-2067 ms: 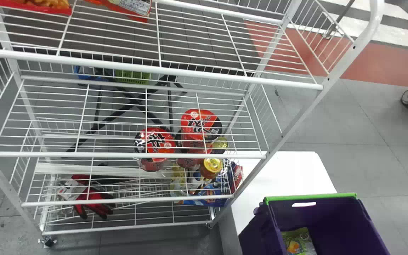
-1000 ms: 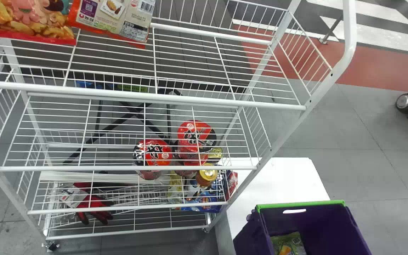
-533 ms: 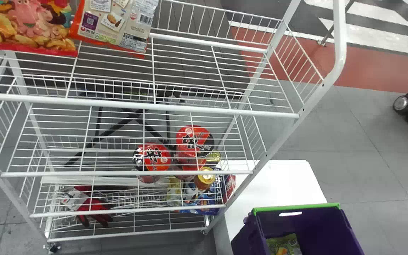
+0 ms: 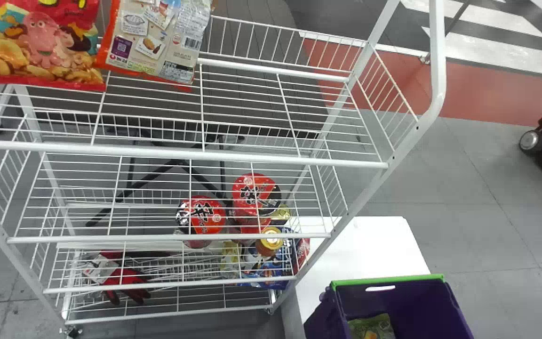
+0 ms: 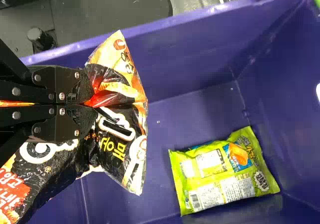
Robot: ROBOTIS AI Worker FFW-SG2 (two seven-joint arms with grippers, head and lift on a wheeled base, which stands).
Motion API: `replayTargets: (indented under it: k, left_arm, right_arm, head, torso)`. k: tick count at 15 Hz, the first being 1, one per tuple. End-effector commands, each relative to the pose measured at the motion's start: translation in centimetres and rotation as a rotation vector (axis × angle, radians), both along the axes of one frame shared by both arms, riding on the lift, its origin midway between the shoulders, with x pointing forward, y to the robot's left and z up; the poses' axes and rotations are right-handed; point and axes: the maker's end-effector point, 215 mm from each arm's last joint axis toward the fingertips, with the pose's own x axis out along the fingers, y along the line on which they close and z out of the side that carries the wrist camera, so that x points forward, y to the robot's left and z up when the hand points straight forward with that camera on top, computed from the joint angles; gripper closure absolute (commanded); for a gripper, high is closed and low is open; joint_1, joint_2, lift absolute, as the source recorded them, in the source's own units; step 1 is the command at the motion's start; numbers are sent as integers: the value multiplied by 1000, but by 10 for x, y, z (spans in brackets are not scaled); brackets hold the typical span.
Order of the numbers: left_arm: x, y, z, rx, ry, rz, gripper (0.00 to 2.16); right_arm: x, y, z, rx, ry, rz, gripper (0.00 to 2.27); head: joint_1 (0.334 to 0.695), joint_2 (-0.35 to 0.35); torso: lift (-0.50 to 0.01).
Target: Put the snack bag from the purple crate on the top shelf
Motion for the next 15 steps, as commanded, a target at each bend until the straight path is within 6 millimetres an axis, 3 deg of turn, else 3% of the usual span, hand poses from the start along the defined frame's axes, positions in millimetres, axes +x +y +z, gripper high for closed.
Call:
replayTargets:
  k: [1, 15]
  left_arm:
    - [1, 0, -1, 1, 3, -1, 87]
    - [2, -1, -5, 2, 10, -3, 87]
  right_arm:
    - [1, 0, 0, -1, -3, 3, 2132]
    - [1, -1, -2, -7, -7, 17, 2132]
  head:
    - [695, -350]
    - [695, -350]
  torso:
    - [-139]
    - [-83]
